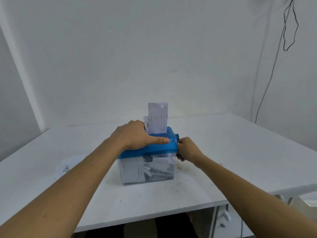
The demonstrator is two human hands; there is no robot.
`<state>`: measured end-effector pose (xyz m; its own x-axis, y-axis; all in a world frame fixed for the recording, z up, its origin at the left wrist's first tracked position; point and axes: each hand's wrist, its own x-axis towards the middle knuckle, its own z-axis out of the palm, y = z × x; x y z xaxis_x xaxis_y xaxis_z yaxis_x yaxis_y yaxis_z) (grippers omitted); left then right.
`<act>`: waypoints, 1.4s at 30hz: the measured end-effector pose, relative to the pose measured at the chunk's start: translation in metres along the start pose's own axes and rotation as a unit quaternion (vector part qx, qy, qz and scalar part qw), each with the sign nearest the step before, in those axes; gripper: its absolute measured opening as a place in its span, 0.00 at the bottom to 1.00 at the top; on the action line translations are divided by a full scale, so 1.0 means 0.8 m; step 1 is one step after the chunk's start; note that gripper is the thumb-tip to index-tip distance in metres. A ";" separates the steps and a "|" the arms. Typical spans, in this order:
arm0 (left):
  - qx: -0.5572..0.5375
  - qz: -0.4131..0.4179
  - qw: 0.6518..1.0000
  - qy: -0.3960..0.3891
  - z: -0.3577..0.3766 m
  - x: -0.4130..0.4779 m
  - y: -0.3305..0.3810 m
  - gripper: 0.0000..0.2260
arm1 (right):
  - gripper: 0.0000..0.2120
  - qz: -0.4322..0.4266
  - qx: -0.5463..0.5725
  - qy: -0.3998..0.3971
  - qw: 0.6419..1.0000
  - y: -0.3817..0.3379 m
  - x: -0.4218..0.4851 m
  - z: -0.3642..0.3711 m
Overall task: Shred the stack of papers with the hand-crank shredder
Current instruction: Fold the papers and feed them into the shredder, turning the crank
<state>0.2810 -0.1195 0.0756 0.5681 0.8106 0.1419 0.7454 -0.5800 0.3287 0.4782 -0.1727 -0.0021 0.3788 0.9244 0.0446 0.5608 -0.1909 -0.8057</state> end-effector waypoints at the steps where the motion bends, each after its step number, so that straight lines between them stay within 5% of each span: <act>1: 0.000 -0.003 1.000 0.000 0.001 -0.001 0.000 0.47 | 0.17 0.004 0.007 0.004 1.000 0.005 -0.012 0.002; 9: -0.012 -0.010 0.999 -0.033 -0.006 -0.002 0.006 0.51 | 0.25 0.003 0.003 -0.040 0.999 -0.013 -0.088 -0.034; 16: -0.018 -0.007 0.999 -0.040 -0.006 -0.005 0.009 0.46 | 0.20 -0.089 0.085 -0.108 0.987 -0.076 -0.075 -0.105; 23: -0.016 -0.008 0.999 -0.032 -0.002 0.000 0.004 0.55 | 0.23 -0.089 0.028 0.015 0.995 -0.084 0.005 -0.090; 32: -0.021 0.006 1.000 -0.004 0.001 -0.003 0.002 0.43 | 0.10 -0.016 0.015 0.028 0.999 -0.011 0.019 -0.009; 42: -0.016 -0.008 1.000 -0.004 -0.002 -0.008 0.006 0.39 | 0.23 -0.014 0.044 -0.079 0.996 -0.009 -0.089 -0.042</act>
<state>0.2805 -0.1276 0.0775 0.5598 0.8185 0.1290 0.7425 -0.5646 0.3603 0.4725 -0.2482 0.0203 0.2393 0.9708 -0.0193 0.5002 -0.1402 -0.8545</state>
